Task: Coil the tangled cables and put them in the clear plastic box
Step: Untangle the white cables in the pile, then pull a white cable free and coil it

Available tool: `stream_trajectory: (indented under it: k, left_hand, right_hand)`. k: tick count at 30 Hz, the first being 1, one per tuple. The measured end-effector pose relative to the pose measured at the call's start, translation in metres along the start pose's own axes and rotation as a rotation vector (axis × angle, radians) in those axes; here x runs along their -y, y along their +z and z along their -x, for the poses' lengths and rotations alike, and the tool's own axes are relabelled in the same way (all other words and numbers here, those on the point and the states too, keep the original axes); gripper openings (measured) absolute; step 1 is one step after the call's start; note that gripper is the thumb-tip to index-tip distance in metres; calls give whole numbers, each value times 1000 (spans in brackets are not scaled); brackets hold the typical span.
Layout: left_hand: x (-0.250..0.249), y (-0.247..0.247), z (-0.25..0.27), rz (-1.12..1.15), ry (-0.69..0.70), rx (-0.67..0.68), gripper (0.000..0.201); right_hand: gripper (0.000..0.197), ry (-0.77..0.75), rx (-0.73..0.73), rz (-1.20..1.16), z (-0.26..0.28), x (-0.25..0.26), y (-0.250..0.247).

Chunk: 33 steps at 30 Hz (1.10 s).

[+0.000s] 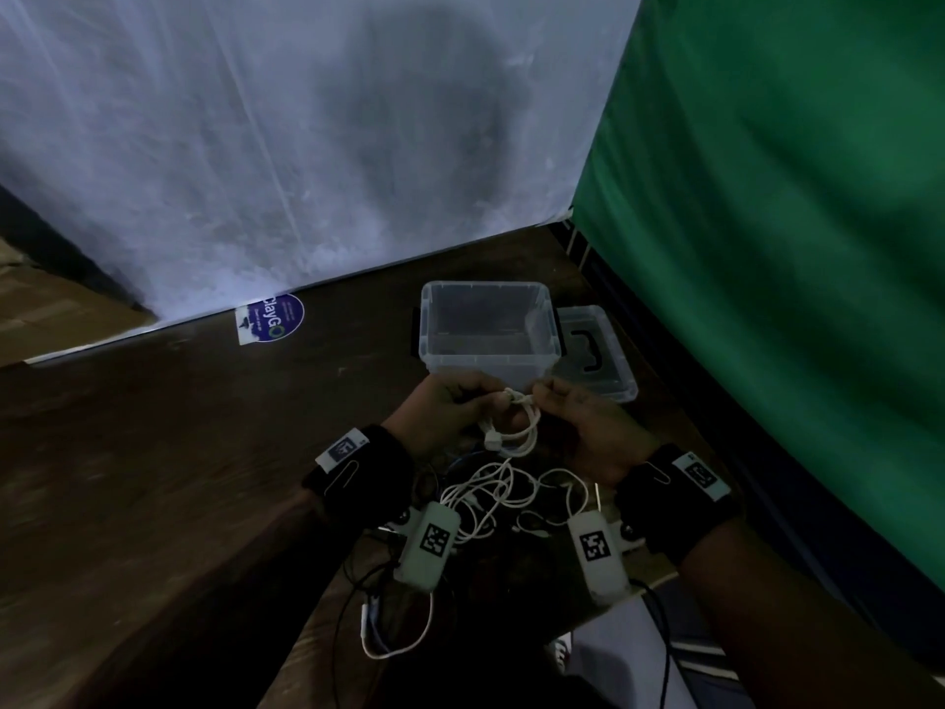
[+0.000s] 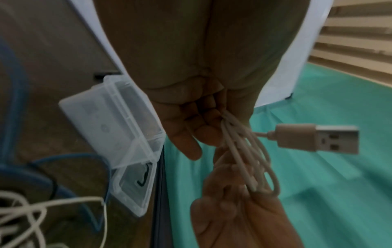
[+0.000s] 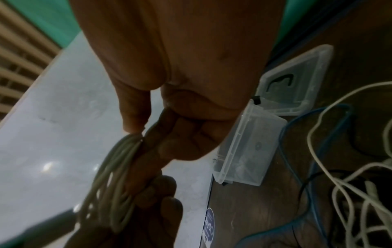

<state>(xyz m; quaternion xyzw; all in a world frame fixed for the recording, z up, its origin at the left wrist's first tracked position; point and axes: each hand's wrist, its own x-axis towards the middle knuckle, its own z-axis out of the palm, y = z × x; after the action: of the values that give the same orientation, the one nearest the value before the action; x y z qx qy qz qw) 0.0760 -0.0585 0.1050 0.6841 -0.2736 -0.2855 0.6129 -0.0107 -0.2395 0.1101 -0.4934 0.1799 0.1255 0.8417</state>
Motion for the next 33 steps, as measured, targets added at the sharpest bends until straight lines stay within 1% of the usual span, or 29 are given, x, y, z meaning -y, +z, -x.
stream_trajectory:
  k: [2, 3, 5, 6, 7, 9, 11, 12, 15, 17, 18, 20, 21, 23, 24, 25, 26, 27, 28, 29, 31, 33]
  left_hand:
    - [3, 2, -3, 85, -43, 36, 19]
    - [3, 3, -5, 125, -62, 63, 20]
    - [-2, 7, -10, 219, -97, 94, 18]
    - [-5, 10, -12, 241, -111, 105, 17]
    - [-6, 11, -15, 214, -113, 106, 18]
    - [-7, 14, -22, -31, -66, 67, 17]
    - [-2, 17, -28, -257, -36, 17, 14]
    - [2, 20, -31, -312, -42, -13, 14]
    - [13, 37, -38, -357, -76, -66, 17]
    - [22, 49, -42, -339, -112, -40, 19]
    - [29, 54, -45, -339, -141, -22, 20]
    - [48, 59, -51, -425, -234, 19, 23]
    - [59, 61, -53, -495, -281, 44, 26]
    - [83, 61, -49, -632, -346, 148, 26]
    - [94, 61, -45, -684, -358, 207, 26]
    - [106, 61, -41, -719, -375, 254, 27]
    - [113, 61, -37, -739, -394, 278, 30]
    - [120, 60, -34, -762, -419, 290, 32]
    - [125, 61, -32, -788, -423, 293, 34]
    - [129, 61, -31, -809, -413, 280, 34]
    - [133, 62, -31, -835, -382, 242, 35]
    - [134, 62, -33, -871, -367, 252, 40]
  right_hand:
    - [26, 44, 71, -39, 2, 2, -8]
    - [30, 51, 106, -60, 4, 3, -12]
    - [28, 58, 132, -88, 7, 7, -17]
    - [24, 60, 111, -88, 9, 9, -18]
    - [19, 54, 64, -66, 10, 11, -19]
    - [13, 5, -71, 102, 11, 14, -22]
    - [16, -84, -156, 354, 11, 14, -27]
    - [19, -123, -182, 428, 11, 11, -30]
    - [13, -201, -259, 536, 9, -1, -44]
    - [9, -210, -308, 596, 4, -11, -59]
    - [10, -202, -365, 614, 2, -16, -68]
    - [12, -149, -555, 694, -6, -30, -100]
    - [14, -93, -658, 752, -10, -39, -121]
    - [16, 83, -805, 803, -20, -59, -167]
    - [14, 166, -834, 807, -27, -72, -190]
    - [12, 220, -852, 793, -29, -78, -200]
    - [11, 259, -854, 768, -28, -80, -200]
    - [10, 280, -852, 721, -26, -78, -192]
    - [6, 303, -823, 685, -23, -78, -185]
    - [7, 312, -801, 634, -23, -80, -181]
    - [21, 302, -768, 651, -27, -86, -181]
    - [31, 313, -724, 717, -28, -89, -180]
